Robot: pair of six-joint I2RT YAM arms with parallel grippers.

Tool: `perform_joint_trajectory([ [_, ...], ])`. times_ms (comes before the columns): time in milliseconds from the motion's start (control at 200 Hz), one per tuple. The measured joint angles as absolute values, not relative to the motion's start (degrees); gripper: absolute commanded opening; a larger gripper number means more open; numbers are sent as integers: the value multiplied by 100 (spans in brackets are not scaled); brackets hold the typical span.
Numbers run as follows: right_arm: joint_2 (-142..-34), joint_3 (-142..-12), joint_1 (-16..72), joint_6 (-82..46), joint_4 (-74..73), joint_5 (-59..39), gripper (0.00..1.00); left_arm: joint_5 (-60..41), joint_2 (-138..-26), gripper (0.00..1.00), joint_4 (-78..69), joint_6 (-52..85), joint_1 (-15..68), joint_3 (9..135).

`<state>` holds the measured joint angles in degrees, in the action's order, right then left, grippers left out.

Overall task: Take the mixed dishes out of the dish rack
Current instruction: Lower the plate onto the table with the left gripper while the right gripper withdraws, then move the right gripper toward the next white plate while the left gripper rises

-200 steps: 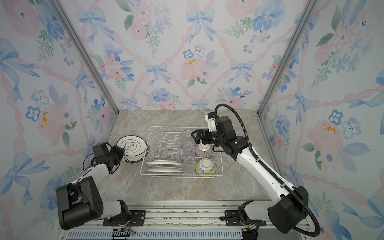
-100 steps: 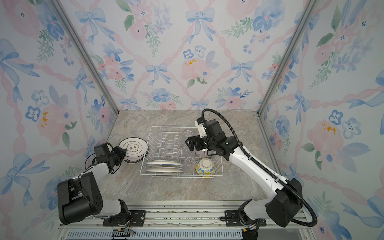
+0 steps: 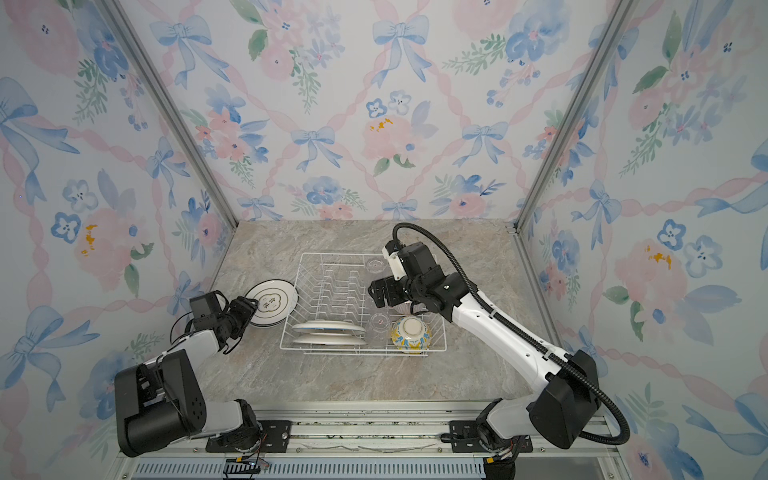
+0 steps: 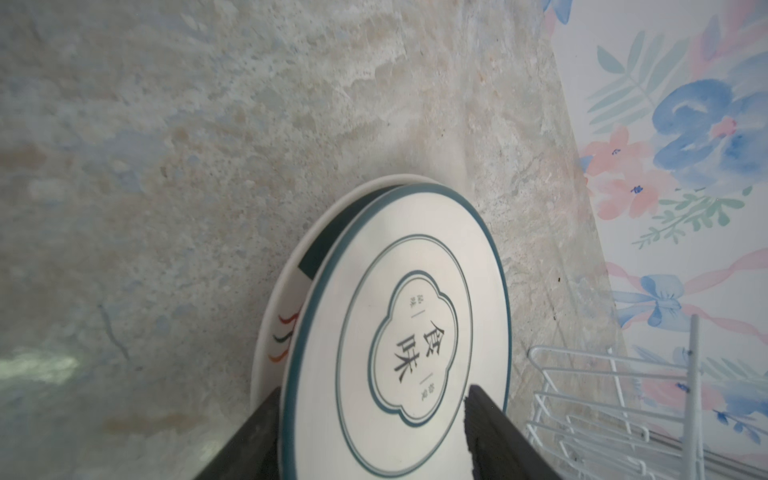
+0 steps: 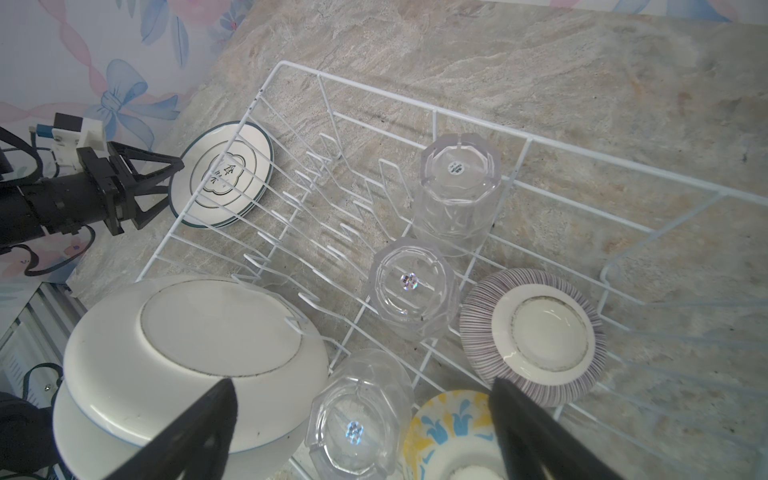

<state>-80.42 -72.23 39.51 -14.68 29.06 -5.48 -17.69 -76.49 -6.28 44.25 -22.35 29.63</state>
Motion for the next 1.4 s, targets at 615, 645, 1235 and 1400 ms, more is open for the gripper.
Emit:
perform_joint_trajectory([
  [615, -8263, -7223, 4587, -760, 2917, -620, 97, -1435, -6451, 98, -161, 4508, -1229, 2587],
  [645, -8313, -7223, 4646, -714, 2908, -617, 97, -1433, -6390, 98, -152, 4545, -1129, 2578],
  [1235, -9201, -7703, 4934, -508, 2908, -416, 97, -1170, -5363, 98, 189, 5107, -84, 2770],
  [1400, -9507, -7832, 4934, -504, 2923, -421, 98, -1031, -5406, 98, 189, 5153, 189, 2908],
])
